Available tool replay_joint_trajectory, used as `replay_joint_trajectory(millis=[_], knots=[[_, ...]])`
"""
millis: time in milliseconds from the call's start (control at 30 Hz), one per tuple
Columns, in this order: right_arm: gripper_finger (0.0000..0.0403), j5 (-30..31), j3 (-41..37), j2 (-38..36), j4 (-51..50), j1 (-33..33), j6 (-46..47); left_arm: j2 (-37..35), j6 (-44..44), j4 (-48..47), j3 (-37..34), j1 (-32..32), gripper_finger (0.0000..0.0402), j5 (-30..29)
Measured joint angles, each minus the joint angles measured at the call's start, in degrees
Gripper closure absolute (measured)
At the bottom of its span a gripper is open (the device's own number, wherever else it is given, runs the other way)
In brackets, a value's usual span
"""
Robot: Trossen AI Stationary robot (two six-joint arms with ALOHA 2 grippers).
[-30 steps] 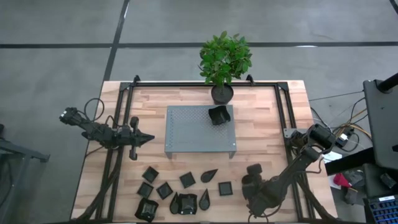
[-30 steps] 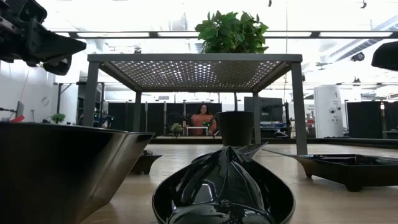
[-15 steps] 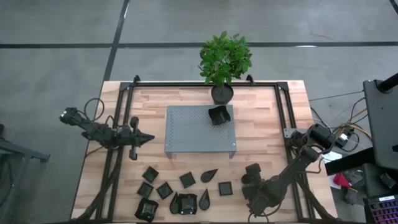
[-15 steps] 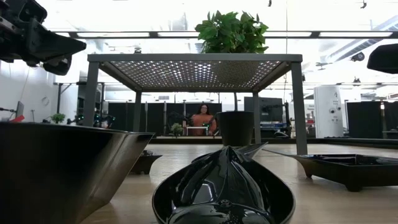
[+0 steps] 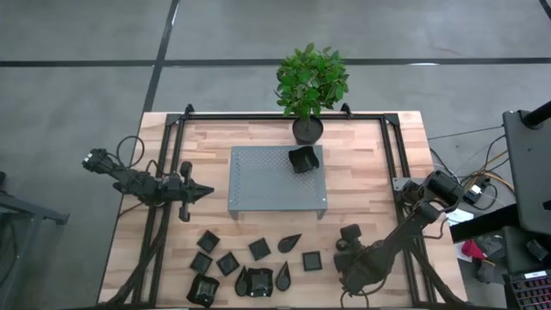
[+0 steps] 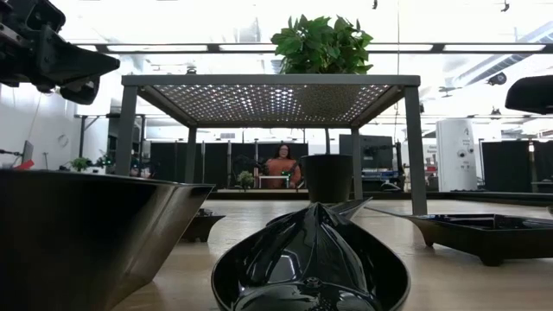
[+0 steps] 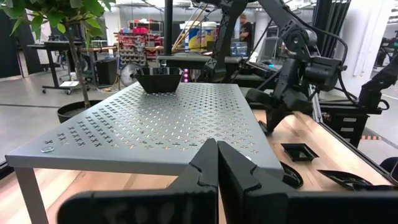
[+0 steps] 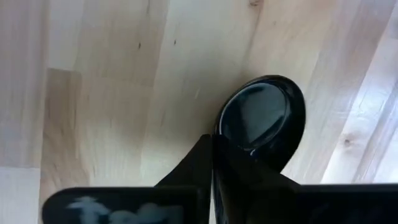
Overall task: Pick & Place Mini shaped plates
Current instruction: Put the black drop-shaped plate on the shelf
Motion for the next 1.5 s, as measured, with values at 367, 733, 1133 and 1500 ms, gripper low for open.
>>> replay_joint_trajectory(millis=[367, 733, 1133, 1500], knots=[[0.0394, 2.40, 4.99, 0.00, -2.03, -0.18, -0.03, 0.02, -0.02, 0.00, -0.01, 0.02, 0.0401, -0.02], [0.0394, 6.96, 14.67, 0.02, -8.48, -0.31, -2.90, 0.02, -0.02, 0.02, -0.01, 0.00, 0.0401, 0.00], [0.0394, 10.17, 26.73, 0.02, -17.72, -1.43, -4.58, 0.02, -0.01, 0.02, -0.01, 0.02, 0.0401, -0.02], [0.0394, 18.53, 36.59, 0.02, -23.50, -4.29, -12.92, 0.02, -0.02, 0.02, -0.01, 0.01, 0.0401, -0.02]])
